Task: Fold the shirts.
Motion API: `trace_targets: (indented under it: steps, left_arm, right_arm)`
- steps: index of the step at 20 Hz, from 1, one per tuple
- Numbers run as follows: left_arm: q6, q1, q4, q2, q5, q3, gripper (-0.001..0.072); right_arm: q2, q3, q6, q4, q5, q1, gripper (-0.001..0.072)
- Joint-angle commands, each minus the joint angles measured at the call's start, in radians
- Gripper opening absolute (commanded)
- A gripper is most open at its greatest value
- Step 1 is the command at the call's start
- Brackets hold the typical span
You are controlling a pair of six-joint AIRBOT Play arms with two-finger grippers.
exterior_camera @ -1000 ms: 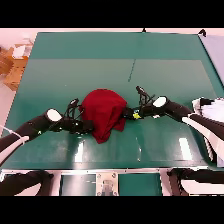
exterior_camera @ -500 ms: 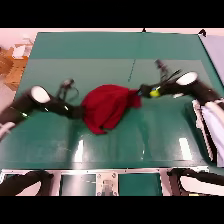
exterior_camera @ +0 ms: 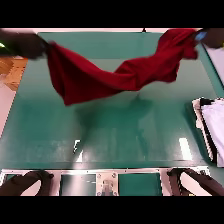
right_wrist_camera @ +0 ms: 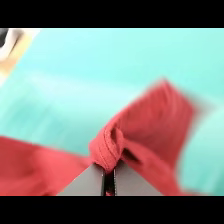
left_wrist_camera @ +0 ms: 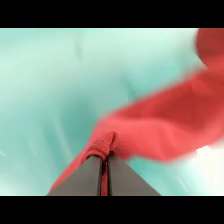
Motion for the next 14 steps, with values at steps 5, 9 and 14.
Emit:
trace_targets:
  steps: [5,9,14]
  left_arm:
    - [-0.030,0.003,0.382,0.023,-0.197,0.297,0.0024]
    - [-0.030,0.003,0.415,-0.006,-0.185,0.213,0.0024]
    - [-0.029,0.003,0.356,-0.095,-0.051,-0.175,0.0024]
  right_arm:
    - [0.210,0.162,0.011,-0.107,0.016,-0.126,0.0014]
    - [0.215,0.037,0.064,-0.095,0.077,-0.126,0.0014]
    - [0.193,-0.518,0.019,0.035,-0.047,-0.117,0.0016]
